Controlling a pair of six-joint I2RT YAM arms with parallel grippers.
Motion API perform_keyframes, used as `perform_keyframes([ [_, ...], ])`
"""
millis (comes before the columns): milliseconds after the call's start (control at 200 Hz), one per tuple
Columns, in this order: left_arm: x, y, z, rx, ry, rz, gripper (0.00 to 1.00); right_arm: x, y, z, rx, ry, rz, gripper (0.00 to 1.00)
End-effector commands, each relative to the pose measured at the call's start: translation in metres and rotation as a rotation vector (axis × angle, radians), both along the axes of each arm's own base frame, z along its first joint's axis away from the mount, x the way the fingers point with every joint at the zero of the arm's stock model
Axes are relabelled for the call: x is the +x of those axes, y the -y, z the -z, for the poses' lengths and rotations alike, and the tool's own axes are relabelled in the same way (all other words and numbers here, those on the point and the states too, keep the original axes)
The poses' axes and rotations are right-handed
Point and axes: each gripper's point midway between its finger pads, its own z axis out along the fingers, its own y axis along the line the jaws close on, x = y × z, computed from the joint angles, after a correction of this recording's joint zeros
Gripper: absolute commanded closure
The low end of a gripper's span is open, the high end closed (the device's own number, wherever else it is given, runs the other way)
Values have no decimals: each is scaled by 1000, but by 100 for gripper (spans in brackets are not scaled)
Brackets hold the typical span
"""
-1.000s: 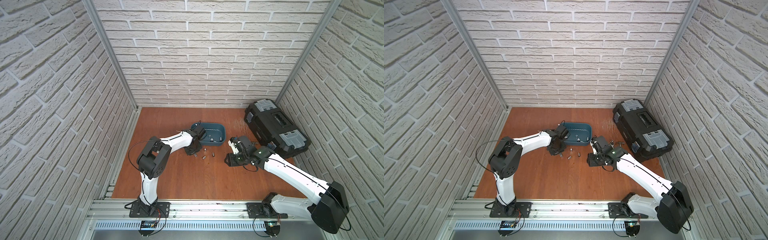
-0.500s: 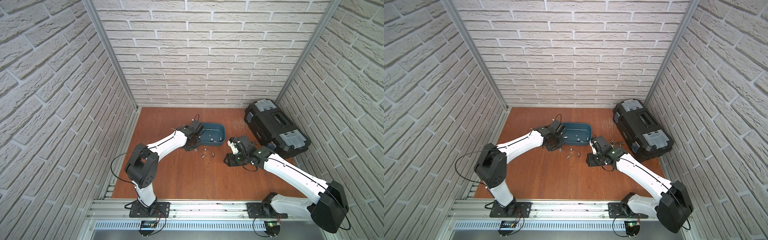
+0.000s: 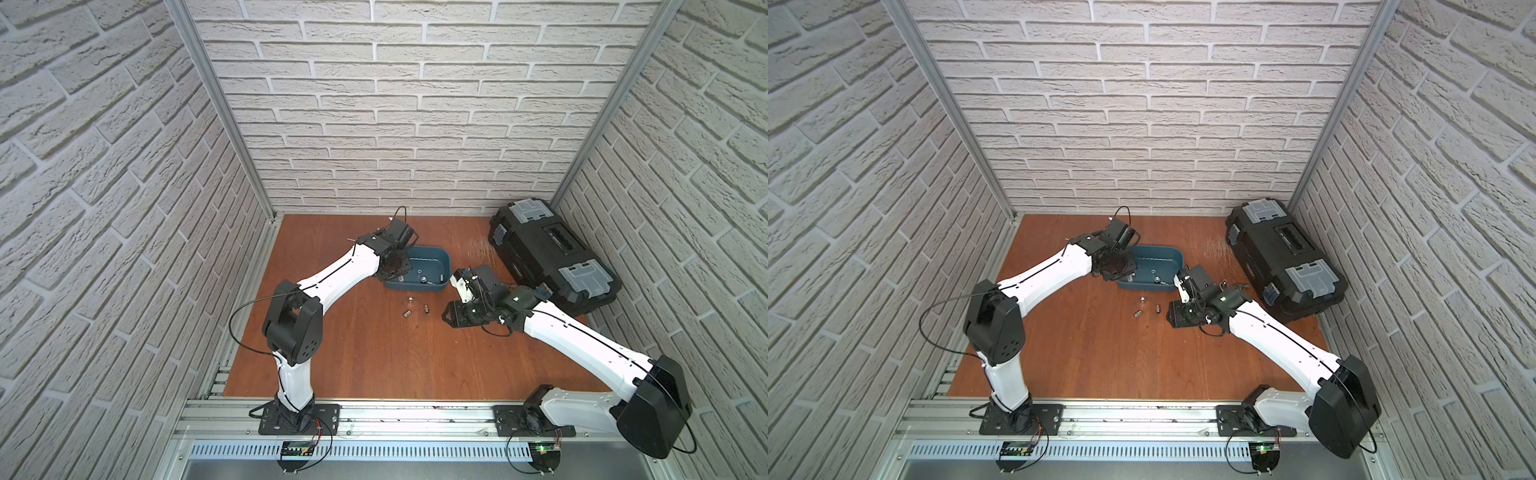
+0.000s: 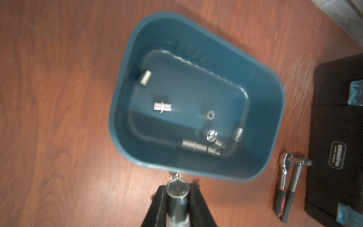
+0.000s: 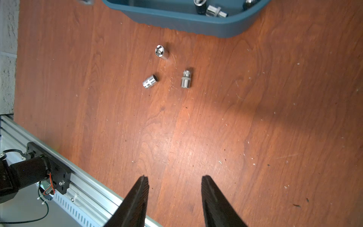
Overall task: Put the socket on the desktop into the storage box
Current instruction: Place the socket head in the storage box.
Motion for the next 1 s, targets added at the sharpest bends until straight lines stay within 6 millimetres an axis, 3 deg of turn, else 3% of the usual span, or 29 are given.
perform_keyframes([
  [0,11,2,7,8,-28,27,89,16,-15,-21,33,65,-36,51],
  [250,41,8,13,-11,-26,26,89,38,-30,-36,36,97,-60,50],
  [565,70,8,45,-5,-75,45,89,46,-35,-37,37,98,-65,50],
  [995,79,-2,88,61,-143,45,86,43,-30,-26,20,81,-62,50],
])
